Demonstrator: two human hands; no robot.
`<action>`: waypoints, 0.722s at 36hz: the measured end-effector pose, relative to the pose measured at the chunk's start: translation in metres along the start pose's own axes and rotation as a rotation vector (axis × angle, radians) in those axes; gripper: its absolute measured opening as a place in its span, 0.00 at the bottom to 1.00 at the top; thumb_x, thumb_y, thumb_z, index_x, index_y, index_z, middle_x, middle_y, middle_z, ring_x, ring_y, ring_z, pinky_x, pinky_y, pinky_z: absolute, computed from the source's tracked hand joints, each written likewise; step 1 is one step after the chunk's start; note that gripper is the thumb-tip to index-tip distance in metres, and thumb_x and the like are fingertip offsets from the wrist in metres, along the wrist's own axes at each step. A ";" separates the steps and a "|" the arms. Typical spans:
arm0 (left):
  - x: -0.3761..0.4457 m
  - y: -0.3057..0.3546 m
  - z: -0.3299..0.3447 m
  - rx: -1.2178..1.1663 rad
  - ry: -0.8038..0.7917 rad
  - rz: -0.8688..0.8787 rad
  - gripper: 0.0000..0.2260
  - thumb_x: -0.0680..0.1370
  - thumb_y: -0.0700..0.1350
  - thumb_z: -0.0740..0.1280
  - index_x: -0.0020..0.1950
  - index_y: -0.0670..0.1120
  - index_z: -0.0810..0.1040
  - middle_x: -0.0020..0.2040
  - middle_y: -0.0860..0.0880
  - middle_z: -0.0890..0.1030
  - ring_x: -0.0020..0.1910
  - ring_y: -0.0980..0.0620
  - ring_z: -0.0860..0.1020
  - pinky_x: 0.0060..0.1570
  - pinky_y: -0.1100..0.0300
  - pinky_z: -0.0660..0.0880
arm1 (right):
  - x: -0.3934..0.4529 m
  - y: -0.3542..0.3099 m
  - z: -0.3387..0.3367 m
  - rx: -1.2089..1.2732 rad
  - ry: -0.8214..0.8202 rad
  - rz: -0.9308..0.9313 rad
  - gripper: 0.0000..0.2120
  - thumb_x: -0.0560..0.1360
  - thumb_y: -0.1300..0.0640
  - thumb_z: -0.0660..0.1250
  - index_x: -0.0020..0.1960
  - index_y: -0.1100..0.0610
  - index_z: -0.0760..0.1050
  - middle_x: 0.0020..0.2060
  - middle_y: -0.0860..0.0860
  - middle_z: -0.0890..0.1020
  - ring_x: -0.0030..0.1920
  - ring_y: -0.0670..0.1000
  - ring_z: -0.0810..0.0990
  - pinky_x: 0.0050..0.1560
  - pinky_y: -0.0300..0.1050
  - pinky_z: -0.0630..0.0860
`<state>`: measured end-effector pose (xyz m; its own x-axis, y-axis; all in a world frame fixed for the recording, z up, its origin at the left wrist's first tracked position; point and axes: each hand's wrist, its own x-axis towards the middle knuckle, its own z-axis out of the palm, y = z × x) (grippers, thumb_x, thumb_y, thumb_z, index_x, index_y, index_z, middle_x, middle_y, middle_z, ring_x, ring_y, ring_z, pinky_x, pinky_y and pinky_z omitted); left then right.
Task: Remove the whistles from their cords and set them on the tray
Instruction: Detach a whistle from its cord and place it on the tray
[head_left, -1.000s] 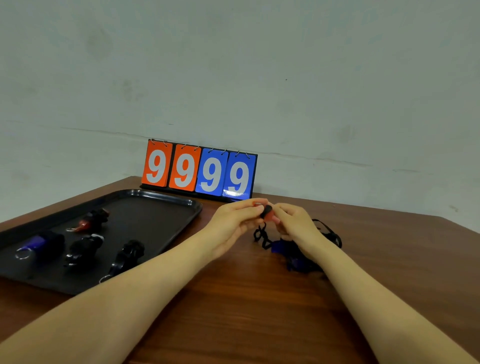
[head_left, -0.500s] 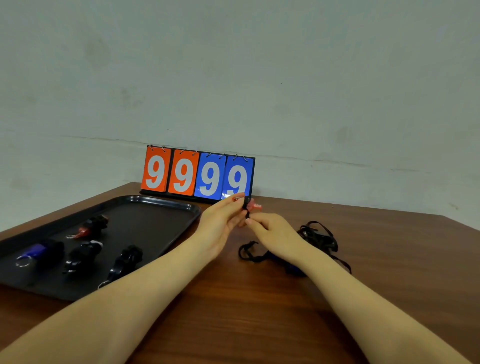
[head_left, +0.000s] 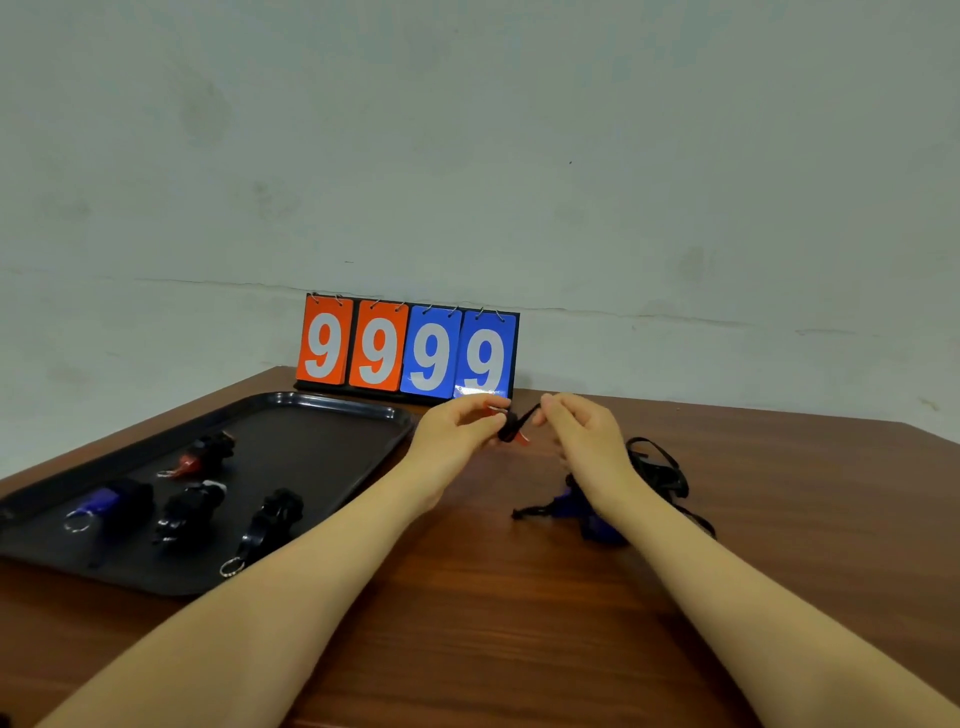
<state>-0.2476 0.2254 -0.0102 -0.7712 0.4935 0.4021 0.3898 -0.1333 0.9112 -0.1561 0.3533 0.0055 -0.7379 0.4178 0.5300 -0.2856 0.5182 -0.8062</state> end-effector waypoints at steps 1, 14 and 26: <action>-0.001 0.001 0.001 0.000 -0.036 0.002 0.09 0.79 0.39 0.66 0.58 0.48 0.80 0.56 0.46 0.81 0.55 0.51 0.81 0.51 0.62 0.79 | 0.001 0.001 -0.002 0.017 0.018 0.027 0.15 0.81 0.57 0.58 0.41 0.63 0.76 0.21 0.38 0.73 0.26 0.36 0.72 0.31 0.31 0.63; -0.010 0.019 0.003 -0.512 -0.311 -0.149 0.10 0.80 0.37 0.62 0.58 0.42 0.79 0.52 0.44 0.84 0.55 0.48 0.82 0.49 0.60 0.79 | 0.005 0.006 -0.009 0.148 -0.138 0.181 0.15 0.81 0.52 0.60 0.40 0.60 0.73 0.25 0.46 0.66 0.25 0.45 0.62 0.25 0.38 0.59; -0.003 0.012 0.007 -0.800 -0.119 -0.191 0.12 0.79 0.35 0.63 0.62 0.38 0.76 0.56 0.40 0.82 0.54 0.47 0.82 0.48 0.60 0.80 | 0.007 0.011 0.002 -0.169 -0.263 0.115 0.21 0.82 0.46 0.52 0.35 0.54 0.70 0.23 0.44 0.68 0.24 0.43 0.64 0.31 0.38 0.63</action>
<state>-0.2375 0.2285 -0.0011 -0.7120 0.6513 0.2624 -0.2526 -0.5863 0.7697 -0.1661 0.3603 -0.0007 -0.8984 0.2854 0.3338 -0.1017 0.6043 -0.7902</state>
